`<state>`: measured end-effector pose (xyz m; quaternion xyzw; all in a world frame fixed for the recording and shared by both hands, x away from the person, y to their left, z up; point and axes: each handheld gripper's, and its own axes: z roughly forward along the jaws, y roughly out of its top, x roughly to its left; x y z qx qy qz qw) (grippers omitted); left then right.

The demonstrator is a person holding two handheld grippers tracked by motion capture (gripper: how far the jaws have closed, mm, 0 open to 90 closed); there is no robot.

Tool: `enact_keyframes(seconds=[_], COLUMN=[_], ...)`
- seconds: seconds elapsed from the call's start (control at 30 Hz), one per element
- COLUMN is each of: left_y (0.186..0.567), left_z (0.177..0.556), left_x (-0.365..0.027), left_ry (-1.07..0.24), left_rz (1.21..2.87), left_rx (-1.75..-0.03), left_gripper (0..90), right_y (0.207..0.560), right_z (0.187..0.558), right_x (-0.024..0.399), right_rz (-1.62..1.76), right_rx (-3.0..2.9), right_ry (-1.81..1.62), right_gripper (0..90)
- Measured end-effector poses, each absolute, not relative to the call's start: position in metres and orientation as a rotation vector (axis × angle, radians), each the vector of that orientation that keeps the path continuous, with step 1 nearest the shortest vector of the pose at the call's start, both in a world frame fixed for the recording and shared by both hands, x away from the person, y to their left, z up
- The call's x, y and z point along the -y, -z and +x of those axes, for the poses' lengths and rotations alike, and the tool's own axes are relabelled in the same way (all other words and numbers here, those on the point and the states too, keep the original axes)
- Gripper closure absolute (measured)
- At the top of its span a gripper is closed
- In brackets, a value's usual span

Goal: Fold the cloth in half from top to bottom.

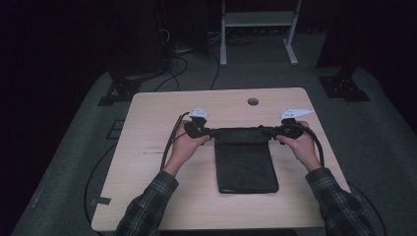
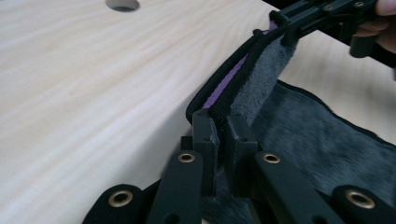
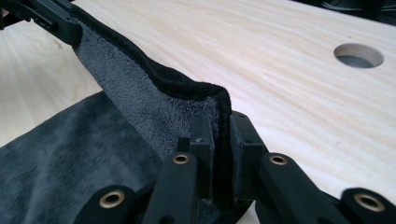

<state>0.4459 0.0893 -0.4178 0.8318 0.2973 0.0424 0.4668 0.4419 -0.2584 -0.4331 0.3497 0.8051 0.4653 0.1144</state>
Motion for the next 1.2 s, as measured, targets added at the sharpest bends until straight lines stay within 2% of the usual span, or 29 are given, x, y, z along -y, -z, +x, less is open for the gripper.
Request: enact_keyframes(seconds=[0.57, 1.0, 1.2], left_y=[0.425, 0.448, 0.455], left_z=[0.392, 0.361, 0.355], left_x=[-0.094, -0.095, -0.092], left_ry=[-0.050, 0.063, 0.083], left_rz=[2.059, 2.145, 2.185], left_rx=[-0.656, -0.631, -0.607], left_gripper=[84.5, 83.5, 73.0], right_y=[0.437, 0.453, 0.460], right_z=[0.382, 0.342, 0.335], right_x=[0.262, 0.261, 0.265], right_rz=[0.946, 0.927, 0.924], right_rx=[-2.400, -2.488, -2.527], right_ry=[-1.375, -1.373, -1.347], right_gripper=[80.5, 79.5, 73.8])
